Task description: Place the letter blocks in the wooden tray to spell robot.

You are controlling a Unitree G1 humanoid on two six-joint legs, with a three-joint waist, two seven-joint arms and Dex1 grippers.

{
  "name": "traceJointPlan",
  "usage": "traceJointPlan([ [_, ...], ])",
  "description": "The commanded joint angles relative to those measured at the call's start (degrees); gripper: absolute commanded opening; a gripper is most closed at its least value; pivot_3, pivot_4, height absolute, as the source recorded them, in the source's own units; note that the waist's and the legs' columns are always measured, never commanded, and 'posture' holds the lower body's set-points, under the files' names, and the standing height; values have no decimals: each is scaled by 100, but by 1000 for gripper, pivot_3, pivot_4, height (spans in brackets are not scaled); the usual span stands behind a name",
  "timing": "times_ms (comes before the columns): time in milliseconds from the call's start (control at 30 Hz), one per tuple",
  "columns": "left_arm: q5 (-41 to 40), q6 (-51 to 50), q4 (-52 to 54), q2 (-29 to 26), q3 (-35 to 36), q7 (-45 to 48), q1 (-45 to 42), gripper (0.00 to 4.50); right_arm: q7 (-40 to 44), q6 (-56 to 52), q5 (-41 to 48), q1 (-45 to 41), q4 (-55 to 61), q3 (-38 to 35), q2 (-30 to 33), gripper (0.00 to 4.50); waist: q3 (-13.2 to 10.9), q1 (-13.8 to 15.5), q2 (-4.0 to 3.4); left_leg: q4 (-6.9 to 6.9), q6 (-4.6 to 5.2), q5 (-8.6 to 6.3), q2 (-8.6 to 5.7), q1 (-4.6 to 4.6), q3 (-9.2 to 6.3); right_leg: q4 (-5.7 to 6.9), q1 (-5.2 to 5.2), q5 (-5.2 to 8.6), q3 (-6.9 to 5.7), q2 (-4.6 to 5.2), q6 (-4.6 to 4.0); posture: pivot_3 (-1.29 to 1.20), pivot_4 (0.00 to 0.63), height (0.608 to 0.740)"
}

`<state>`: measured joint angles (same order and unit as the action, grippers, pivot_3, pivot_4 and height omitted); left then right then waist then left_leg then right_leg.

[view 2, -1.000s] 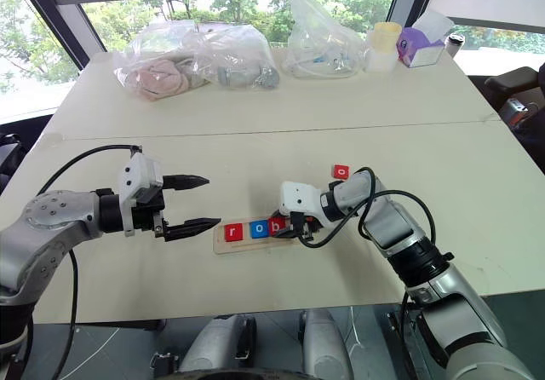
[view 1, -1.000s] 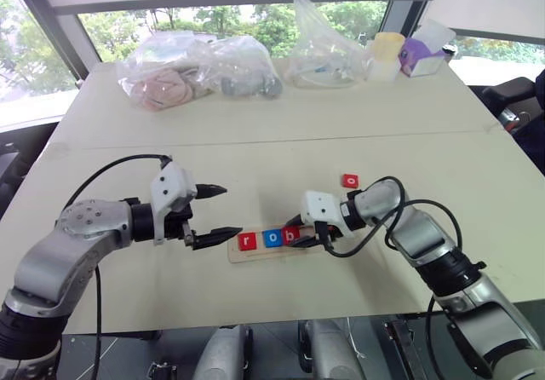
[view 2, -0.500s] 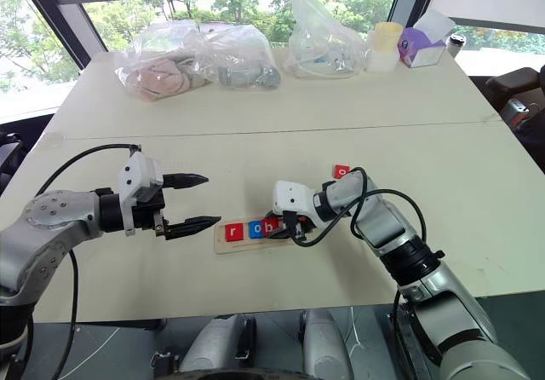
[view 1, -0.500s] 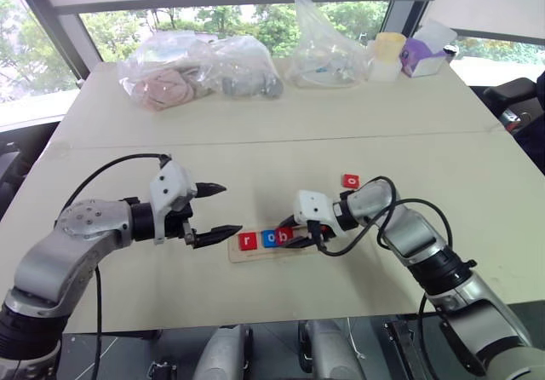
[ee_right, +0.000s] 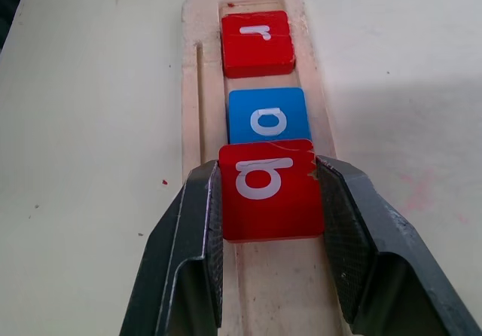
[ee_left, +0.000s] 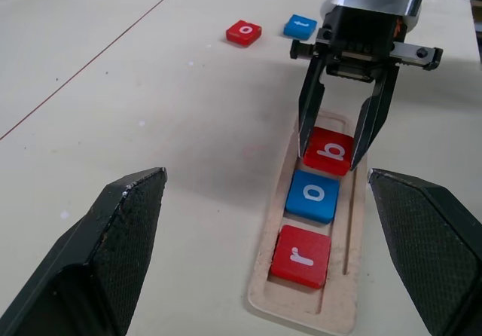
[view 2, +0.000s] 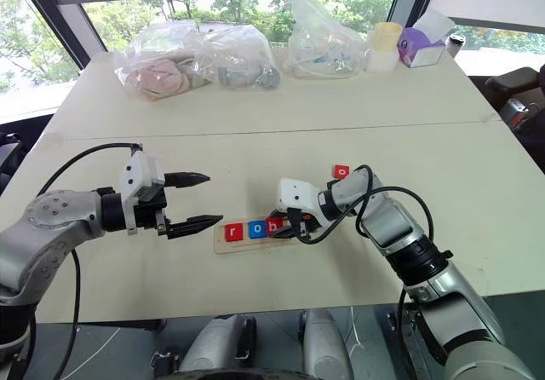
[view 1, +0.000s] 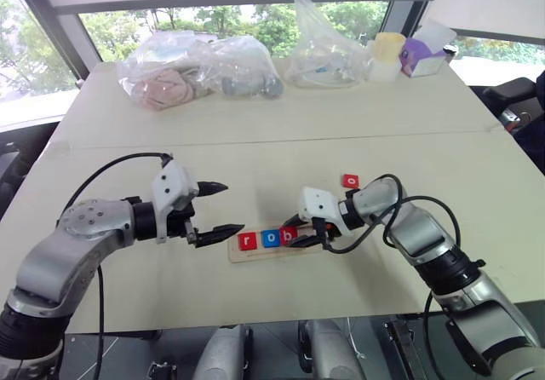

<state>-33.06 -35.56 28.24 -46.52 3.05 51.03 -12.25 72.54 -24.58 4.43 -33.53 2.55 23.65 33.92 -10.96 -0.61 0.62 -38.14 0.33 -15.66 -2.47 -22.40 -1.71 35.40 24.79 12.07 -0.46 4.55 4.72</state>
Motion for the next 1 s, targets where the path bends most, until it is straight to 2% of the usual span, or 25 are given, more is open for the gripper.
traceJointPlan([
  [33, 12, 92, 66, 19, 10, 22, -134, 4500, -55, 12, 99, 22, 185, -115, 8, 1178, 0, 0, 0, 0, 0, 0, 0, 0, 0, 0, 0, 0, 0, 0, 0, 0, 150, 725],
  [333, 33, 73, 105, 13, 29, -4, -128, 4500, -156, 163, 40, -51, -201, 2, -110, 1178, 0, -1, 0, 0, 0, 0, 0, 0, 0, 0, 0, -1, 0, -1, 1, 0, 150, 725],
  [1000, -44, 6, 299, 22, 105, -177, 9, 4500, -228, 245, -47, -128, -257, 247, -431, 1178, 0, -3, 0, 0, 0, 0, 0, 0, 0, 1, 0, 0, 0, -1, 1, 0, 150, 725],
])
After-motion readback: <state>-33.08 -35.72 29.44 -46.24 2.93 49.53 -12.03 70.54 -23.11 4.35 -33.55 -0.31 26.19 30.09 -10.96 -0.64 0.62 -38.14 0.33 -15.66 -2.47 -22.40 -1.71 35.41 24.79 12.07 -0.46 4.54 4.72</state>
